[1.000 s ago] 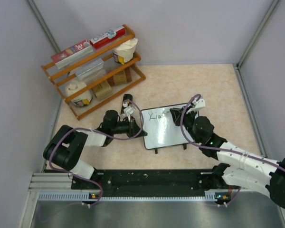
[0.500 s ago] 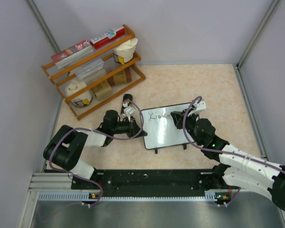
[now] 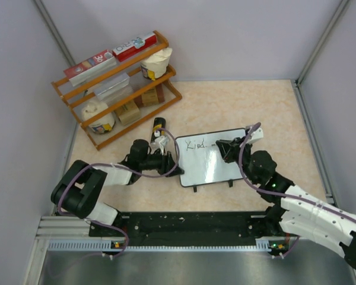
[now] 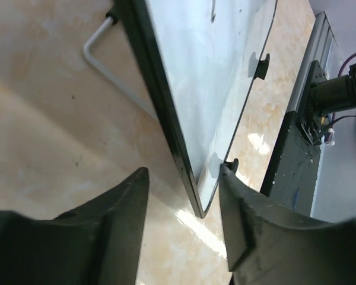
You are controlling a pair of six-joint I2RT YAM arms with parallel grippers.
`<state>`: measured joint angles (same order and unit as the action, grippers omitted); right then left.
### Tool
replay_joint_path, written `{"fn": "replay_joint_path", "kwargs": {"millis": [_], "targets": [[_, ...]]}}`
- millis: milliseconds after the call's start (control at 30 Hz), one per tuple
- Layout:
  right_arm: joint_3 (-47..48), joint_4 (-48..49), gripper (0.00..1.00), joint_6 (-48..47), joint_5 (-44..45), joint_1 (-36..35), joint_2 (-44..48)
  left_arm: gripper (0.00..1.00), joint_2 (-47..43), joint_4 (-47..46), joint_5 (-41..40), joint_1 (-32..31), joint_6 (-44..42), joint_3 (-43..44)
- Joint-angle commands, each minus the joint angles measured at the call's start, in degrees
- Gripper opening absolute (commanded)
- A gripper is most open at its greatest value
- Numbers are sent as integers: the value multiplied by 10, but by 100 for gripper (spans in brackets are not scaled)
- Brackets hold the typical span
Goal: Write a sentence on the whiteboard
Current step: Write on the whiteboard with the whiteboard.
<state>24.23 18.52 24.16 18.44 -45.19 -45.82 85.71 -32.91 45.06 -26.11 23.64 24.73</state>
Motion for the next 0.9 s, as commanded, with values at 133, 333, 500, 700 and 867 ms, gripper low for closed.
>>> {"fn": "replay_joint_path", "kwargs": {"millis": [133, 333, 500, 700, 867], "targets": [[44, -44, 0, 19, -37, 5, 71, 78, -137, 95, -64, -6, -32, -23], [56, -93, 0, 27, -74, 5, 119, 84, -330, 251, -150, -15, -76, 5], [74, -118, 0, 40, -148, 5, 137, 88, -428, 324, -152, -67, -114, 66], [88, -129, 0, 75, -233, 5, 137, 89, -349, 368, -188, -182, -191, 201], [86, -128, 0, 91, -270, 5, 142, 88, -251, 361, -185, -206, -218, 277]]}}
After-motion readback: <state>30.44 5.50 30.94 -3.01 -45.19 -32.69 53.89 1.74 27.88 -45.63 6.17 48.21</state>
